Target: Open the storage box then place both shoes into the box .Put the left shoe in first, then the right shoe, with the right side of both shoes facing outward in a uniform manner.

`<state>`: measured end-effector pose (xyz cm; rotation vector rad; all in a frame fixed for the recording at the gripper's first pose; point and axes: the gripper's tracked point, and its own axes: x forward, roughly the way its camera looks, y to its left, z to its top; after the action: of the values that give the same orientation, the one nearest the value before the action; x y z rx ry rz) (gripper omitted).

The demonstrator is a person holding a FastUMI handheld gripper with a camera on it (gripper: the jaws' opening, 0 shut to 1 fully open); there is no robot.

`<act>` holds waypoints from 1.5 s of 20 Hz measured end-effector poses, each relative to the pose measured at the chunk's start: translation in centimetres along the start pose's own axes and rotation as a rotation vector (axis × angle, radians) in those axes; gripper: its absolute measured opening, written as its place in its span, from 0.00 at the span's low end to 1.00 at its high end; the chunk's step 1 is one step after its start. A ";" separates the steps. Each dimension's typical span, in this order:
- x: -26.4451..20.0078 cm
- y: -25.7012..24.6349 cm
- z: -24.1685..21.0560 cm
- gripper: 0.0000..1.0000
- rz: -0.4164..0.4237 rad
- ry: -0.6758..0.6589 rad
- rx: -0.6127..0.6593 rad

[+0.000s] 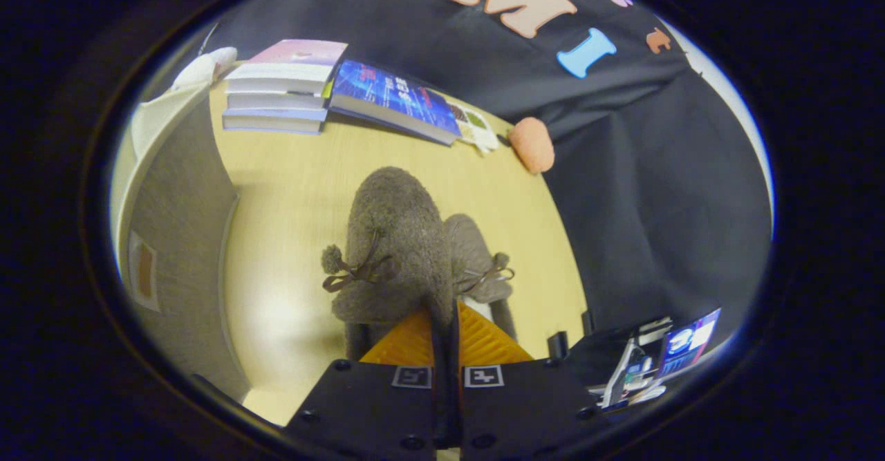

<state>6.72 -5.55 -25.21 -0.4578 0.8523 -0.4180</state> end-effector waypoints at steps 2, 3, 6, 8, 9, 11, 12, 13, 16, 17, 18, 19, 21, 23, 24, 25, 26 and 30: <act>-1.9 -0.9 1.6 0.03 -0.037 -0.027 -0.005; -2.9 -1.4 2.4 0.03 -0.058 -0.035 -0.004; -6.2 -2.5 4.9 0.03 -0.107 -0.056 0.023; -8.4 -3.1 6.6 0.03 -0.131 -0.073 0.046; -9.5 -3.2 7.5 0.03 -0.142 -0.083 0.053; -12.0 -3.3 9.5 0.03 -0.168 -0.104 0.057; -12.9 -3.1 10.1 0.03 -0.176 -0.110 0.058; -14.1 -2.9 10.9 0.03 -0.185 -0.117 0.063; -16.7 -0.5 13.1 0.03 -0.172 -0.141 0.079; -17.4 0.6 13.5 0.03 -0.157 -0.142 0.081; -17.9 1.8 13.8 0.03 -0.140 -0.141 0.087; -18.3 3.2 14.1 0.03 -0.119 -0.136 0.095; -19.0 6.4 13.8 0.03 -0.063 -0.109 0.108; -19.3 9.5 12.9 0.03 -0.004 -0.072 0.113; -19.3 10.8 12.4 0.03 0.021 -0.051 0.110; -19.5 11.9 11.9 0.03 0.041 -0.033 0.106; -19.7 12.9 11.3 0.03 0.058 -0.016 0.105; -20.3 15.3 9.1 0.03 0.096 0.044 0.105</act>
<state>4.51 19.63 -15.75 -0.3108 0.8864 -0.3837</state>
